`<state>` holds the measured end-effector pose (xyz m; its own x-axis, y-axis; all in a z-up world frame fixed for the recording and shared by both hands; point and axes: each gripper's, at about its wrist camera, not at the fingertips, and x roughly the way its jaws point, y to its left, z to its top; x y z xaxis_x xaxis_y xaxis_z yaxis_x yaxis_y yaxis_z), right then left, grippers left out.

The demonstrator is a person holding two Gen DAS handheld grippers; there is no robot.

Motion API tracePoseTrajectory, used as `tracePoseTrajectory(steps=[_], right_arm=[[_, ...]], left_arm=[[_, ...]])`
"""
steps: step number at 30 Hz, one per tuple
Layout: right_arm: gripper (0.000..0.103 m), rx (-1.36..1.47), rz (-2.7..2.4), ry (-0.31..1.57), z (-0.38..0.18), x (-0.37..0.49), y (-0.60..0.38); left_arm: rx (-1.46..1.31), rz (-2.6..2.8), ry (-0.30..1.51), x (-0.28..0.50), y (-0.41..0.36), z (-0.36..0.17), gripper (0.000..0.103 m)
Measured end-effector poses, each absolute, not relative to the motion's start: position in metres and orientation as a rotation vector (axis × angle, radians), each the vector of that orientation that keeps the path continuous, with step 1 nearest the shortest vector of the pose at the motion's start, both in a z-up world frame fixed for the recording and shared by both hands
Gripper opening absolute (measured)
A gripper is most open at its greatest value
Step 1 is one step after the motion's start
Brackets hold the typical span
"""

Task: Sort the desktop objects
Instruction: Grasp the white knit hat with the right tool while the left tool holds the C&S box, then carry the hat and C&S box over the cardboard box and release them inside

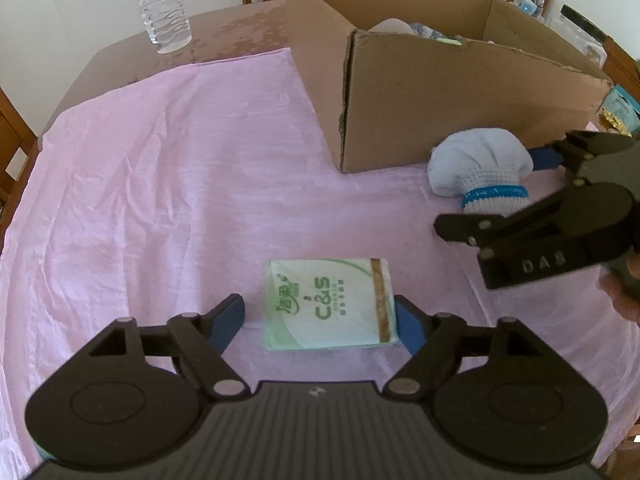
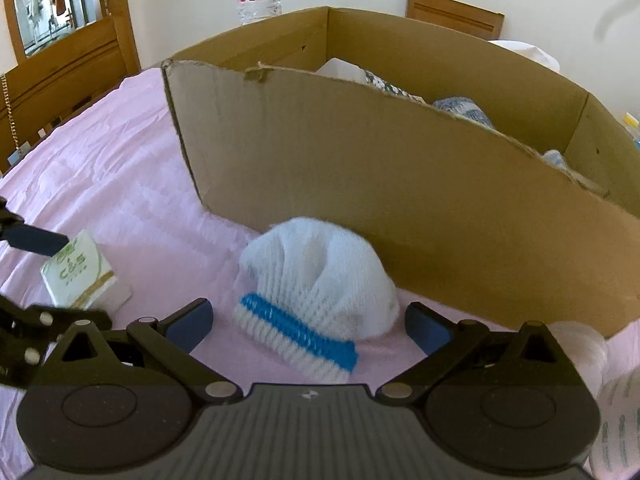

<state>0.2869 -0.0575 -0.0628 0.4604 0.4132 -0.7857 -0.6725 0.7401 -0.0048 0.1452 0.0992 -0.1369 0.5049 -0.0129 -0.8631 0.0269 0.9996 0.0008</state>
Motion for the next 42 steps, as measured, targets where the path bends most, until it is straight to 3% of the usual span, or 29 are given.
tracePoseTrajectory(steps=[12, 18, 22, 42], right_arm=[[0.099, -0.358, 0.641, 0.893, -0.057, 0.294, -0.045], [0.081, -0.361, 0.633, 0.895, -0.050, 0.294, -0.048], [0.078, -0.357, 0.643, 0.914, -0.046, 0.294, -0.054], [0.077, -0.426, 0.801, 0.899, 0.025, 0.258, -0.085]], left_arm=[[0.028, -0.055, 1.026, 0.147, 0.102, -0.138, 0.082], [0.029, -0.066, 1.015, 0.147, 0.101, -0.136, 0.065], [0.017, -0.066, 1.022, 0.147, 0.101, -0.133, 0.064], [0.020, -0.156, 0.946, 0.143, 0.080, -0.061, 0.064]])
